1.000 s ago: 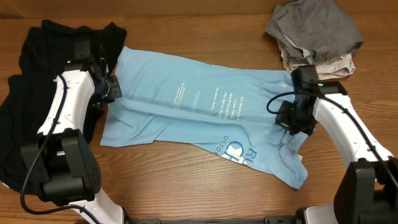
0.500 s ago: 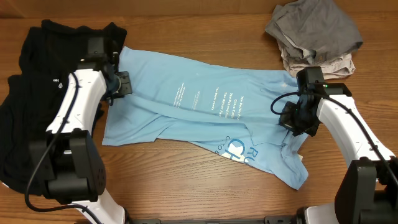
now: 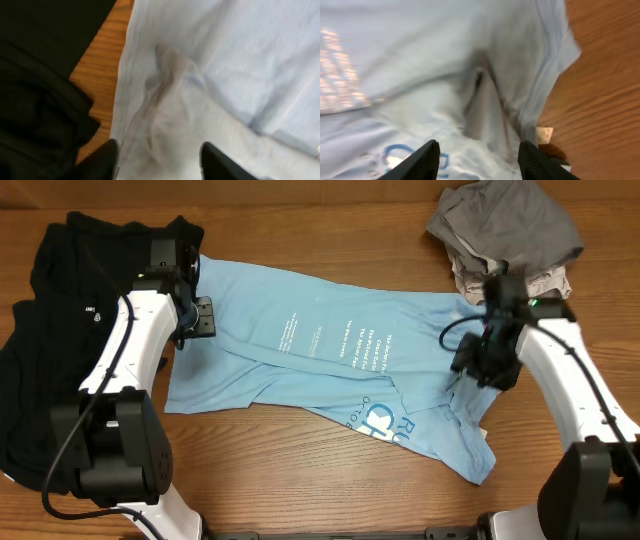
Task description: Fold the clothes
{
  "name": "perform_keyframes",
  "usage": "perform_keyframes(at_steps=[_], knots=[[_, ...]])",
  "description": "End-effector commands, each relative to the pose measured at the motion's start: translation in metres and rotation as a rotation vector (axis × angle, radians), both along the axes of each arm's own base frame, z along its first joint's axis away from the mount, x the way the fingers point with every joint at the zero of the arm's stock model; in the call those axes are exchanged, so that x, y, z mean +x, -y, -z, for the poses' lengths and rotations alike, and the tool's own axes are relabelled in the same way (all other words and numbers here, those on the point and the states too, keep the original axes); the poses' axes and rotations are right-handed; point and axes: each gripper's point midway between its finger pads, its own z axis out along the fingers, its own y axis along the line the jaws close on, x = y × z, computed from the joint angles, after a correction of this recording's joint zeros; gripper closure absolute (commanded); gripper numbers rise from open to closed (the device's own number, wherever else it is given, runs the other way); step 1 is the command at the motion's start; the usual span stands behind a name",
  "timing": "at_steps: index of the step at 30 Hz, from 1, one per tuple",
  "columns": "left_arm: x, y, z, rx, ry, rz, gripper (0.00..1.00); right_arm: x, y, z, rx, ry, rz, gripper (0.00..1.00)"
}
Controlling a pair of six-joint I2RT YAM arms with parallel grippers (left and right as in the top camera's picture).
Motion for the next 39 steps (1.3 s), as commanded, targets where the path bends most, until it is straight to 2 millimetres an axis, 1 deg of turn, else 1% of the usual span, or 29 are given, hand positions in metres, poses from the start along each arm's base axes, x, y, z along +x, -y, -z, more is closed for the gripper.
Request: perform_keyframes(at_steps=[1,2,3,5,7,9,11,13,14,15,17,19,24,28,31,33,39], knots=[[0.006,-0.003,-0.018,0.007,0.003,0.014,0.34,0.028,0.001,-0.047,0.000,0.118,-0.051,0.41],[0.004,0.003,-0.024,-0.022,-0.008,0.032,0.30,0.031,-0.001,-0.056,0.008,0.132,-0.071,0.39],[0.003,0.010,-0.032,-0.059,-0.016,0.058,0.29,0.033,-0.002,-0.065,0.014,0.147,-0.087,0.37],[0.002,0.025,-0.054,-0.138,-0.018,0.101,0.27,0.038,-0.004,-0.084,0.022,0.179,-0.109,0.37],[0.006,0.034,-0.079,-0.186,0.010,0.117,0.26,0.042,-0.008,-0.100,0.040,0.211,-0.146,0.36],[0.014,0.036,-0.102,-0.191,0.060,0.125,0.26,0.046,-0.009,-0.112,0.041,0.240,-0.167,0.35],[0.026,0.035,-0.120,-0.182,0.122,0.140,0.27,0.050,-0.010,-0.119,0.037,0.269,-0.186,0.33],[0.040,0.035,-0.129,-0.175,0.175,0.149,0.27,0.056,-0.010,-0.123,0.031,0.298,-0.209,0.34],[0.048,0.035,-0.129,-0.173,0.192,0.151,0.27,0.059,-0.010,-0.123,0.028,0.309,-0.220,0.33],[0.055,0.035,-0.127,-0.170,0.204,0.157,0.27,0.061,-0.010,-0.123,0.026,0.314,-0.227,0.33],[0.071,0.033,-0.116,-0.169,0.210,0.157,0.27,0.063,-0.010,-0.123,0.026,0.319,-0.227,0.33],[0.088,0.033,-0.099,-0.168,0.205,0.166,0.27,0.064,-0.010,-0.122,0.025,0.320,-0.230,0.33],[0.125,0.029,-0.039,-0.155,0.181,0.155,0.27,0.064,-0.010,-0.121,0.025,0.316,-0.230,0.33],[0.143,0.025,-0.001,-0.145,0.175,0.126,0.26,0.060,-0.010,-0.120,0.027,0.299,-0.230,0.33],[0.152,0.021,0.012,-0.123,0.186,0.117,0.25,0.058,-0.010,-0.119,0.028,0.291,-0.229,0.33],[0.159,0.016,0.014,-0.095,0.210,0.106,0.25,0.057,-0.010,-0.119,0.028,0.287,-0.229,0.33],[0.179,0.005,0.008,-0.034,0.292,0.087,0.24,0.057,-0.010,-0.119,0.032,0.286,-0.229,0.33]])
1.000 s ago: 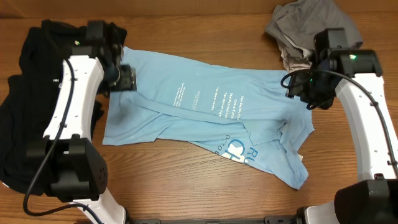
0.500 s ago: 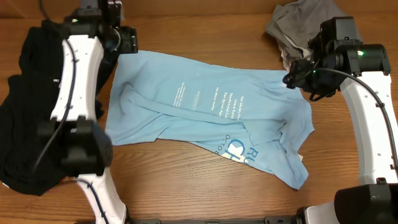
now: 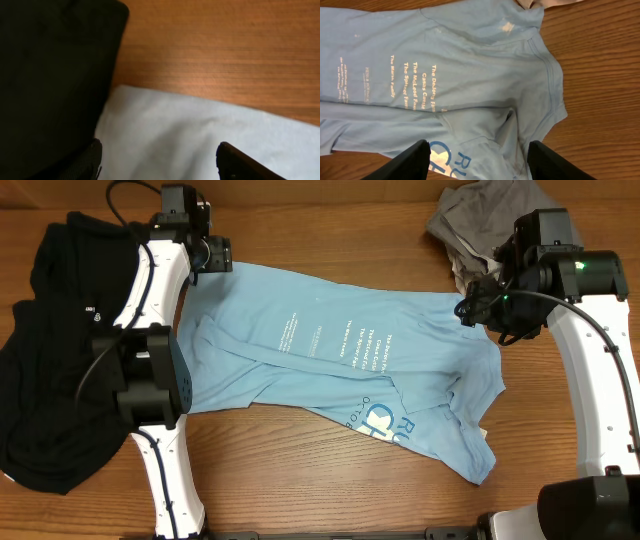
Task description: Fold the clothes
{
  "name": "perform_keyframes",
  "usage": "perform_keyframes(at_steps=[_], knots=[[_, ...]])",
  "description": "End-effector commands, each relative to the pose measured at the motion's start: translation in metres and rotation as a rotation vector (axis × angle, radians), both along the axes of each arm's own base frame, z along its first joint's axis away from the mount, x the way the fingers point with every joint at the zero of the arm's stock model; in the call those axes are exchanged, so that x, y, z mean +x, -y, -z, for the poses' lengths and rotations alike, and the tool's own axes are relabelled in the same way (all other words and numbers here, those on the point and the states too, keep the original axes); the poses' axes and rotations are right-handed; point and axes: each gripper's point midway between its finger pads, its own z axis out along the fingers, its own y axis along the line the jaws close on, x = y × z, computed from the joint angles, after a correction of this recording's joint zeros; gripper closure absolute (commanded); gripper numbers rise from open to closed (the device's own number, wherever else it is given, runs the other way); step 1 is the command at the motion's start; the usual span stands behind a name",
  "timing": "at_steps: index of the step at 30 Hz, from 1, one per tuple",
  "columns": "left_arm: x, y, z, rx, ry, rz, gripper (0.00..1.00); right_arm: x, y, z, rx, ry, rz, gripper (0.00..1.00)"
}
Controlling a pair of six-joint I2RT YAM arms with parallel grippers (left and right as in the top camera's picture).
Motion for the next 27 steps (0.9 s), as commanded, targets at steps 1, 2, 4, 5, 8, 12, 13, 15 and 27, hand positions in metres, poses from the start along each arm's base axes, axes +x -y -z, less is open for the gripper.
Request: perform_keyframes(at_steps=[1,2,4,5,8,12,13,15,27], knots=[[0.009,-0.014,-0.005,0.043,0.038,-0.040,0.24,0.005,0.001,-0.007,0.006,0.025,0.001,0.33],[0.012,-0.014,-0.003,0.043,0.046,-0.040,0.25,0.005,0.001,-0.007,0.008,0.025,0.000,0.33],[0.016,-0.014,0.005,0.043,0.050,-0.040,0.25,0.005,0.001,-0.007,0.008,0.025,0.000,0.33],[0.018,-0.014,0.012,0.043,0.046,-0.040,0.25,0.005,0.001,-0.007,0.009,0.025,0.001,0.33],[0.020,-0.014,0.028,0.044,0.033,-0.040,0.25,0.005,0.001,-0.007,0.009,0.024,0.000,0.33],[0.023,-0.017,0.042,0.056,0.033,-0.048,0.25,0.005,0.001,-0.007,0.009,0.024,0.000,0.33],[0.025,-0.017,0.045,0.059,0.035,-0.050,0.25,0.005,0.001,-0.007,0.009,0.024,0.001,0.33],[0.027,-0.017,0.049,0.056,0.042,-0.054,0.26,0.006,0.001,-0.007,0.009,0.025,0.000,0.33],[0.029,-0.014,0.055,0.045,0.044,-0.059,0.40,0.008,0.001,-0.001,0.009,0.006,0.001,0.33]])
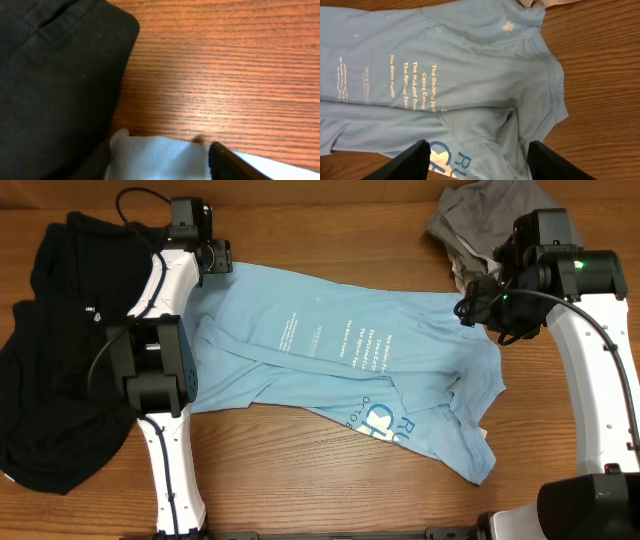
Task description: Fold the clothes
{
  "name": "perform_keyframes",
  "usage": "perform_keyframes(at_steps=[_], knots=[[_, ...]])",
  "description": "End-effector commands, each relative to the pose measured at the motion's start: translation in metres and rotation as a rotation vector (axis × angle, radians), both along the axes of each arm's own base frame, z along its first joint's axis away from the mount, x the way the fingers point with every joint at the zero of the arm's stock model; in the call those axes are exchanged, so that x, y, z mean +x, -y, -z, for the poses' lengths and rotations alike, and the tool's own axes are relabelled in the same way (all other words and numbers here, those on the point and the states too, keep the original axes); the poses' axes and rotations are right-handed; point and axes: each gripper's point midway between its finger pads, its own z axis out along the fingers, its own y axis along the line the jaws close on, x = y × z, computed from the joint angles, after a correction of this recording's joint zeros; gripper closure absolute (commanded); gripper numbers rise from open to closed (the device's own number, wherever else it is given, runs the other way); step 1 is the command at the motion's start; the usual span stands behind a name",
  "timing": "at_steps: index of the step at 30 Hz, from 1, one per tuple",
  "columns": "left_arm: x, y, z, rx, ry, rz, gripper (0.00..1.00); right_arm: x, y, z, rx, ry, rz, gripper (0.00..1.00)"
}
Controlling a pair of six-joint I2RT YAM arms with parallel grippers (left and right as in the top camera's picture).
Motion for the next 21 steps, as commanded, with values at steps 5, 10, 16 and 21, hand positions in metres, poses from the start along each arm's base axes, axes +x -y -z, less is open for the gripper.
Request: perform_keyframes(at_steps=[5,10,16,21], knots=[[-0.014,-0.004,0.018,0.003,-0.072,-0.021,0.48,0.009,0.001,0.008,0.006,-0.021,0.002,0.33],[-0.016,-0.006,0.021,0.003,-0.082,-0.023,0.65,0.011,0.000,0.017,0.012,-0.051,0.000,0.33],[-0.025,-0.005,0.024,0.002,-0.125,-0.023,0.96,0.013,0.000,0.017,0.011,-0.043,0.000,0.33],[-0.042,-0.007,0.014,0.001,-0.195,-0.027,0.96,0.027,0.000,0.013,0.011,0.016,0.000,0.33]])
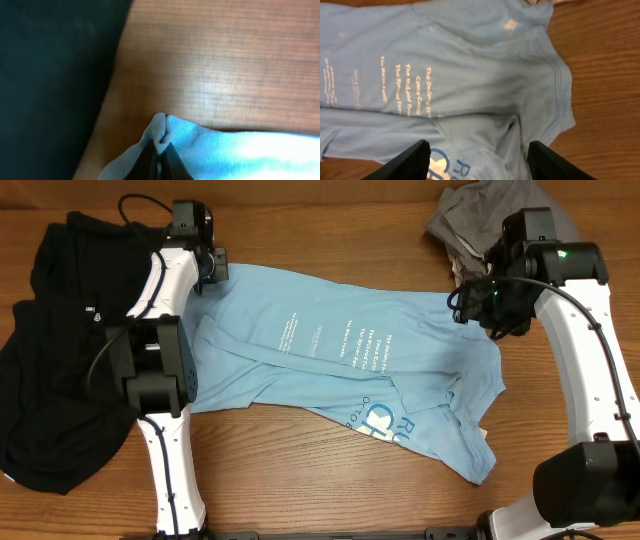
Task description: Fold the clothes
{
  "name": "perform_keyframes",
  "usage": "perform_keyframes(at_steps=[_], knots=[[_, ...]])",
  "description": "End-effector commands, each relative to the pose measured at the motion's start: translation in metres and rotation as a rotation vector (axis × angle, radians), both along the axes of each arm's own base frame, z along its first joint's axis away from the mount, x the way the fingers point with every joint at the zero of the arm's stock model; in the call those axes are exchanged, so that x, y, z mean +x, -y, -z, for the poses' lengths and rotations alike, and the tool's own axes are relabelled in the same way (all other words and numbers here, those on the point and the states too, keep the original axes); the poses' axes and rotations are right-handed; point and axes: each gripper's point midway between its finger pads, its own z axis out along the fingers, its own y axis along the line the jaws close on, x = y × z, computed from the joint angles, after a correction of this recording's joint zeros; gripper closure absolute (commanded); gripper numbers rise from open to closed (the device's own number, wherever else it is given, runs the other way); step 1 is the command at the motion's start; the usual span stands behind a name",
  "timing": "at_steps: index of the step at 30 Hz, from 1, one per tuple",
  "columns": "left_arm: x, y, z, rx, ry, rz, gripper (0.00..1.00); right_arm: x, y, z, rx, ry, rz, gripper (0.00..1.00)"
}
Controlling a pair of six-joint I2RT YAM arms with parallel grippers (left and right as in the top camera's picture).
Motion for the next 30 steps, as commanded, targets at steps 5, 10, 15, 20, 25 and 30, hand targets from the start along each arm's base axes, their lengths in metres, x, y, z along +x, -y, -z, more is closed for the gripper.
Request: perform_keyframes(at_steps=[5,10,15,20,25,30], knots=[[-0.027,-0.007,-0.036,-0.002,-0.080,-0.014,0.96,0.033,0.002,-0.014,0.002,0.137,0.002,0.32],[-0.042,-0.008,-0.085,0.006,-0.061,-0.017,0.96,0.057,0.004,0.002,-0.012,0.162,0.004,0.32],[-0.052,-0.011,-0.126,0.007,-0.014,-0.025,0.96,0.073,0.017,0.035,-0.085,0.122,0.026,0.34],[-0.066,-0.031,-0.155,0.072,-0.001,-0.071,0.96,0.079,0.033,0.070,-0.130,0.053,0.055,0.34],[-0.080,-0.051,-0.163,0.126,-0.025,-0.117,0.96,0.083,0.041,0.099,-0.122,0.003,0.070,0.34],[-0.092,-0.062,-0.159,0.124,-0.070,-0.137,0.96,0.100,0.036,0.109,-0.092,0.045,0.063,0.34]])
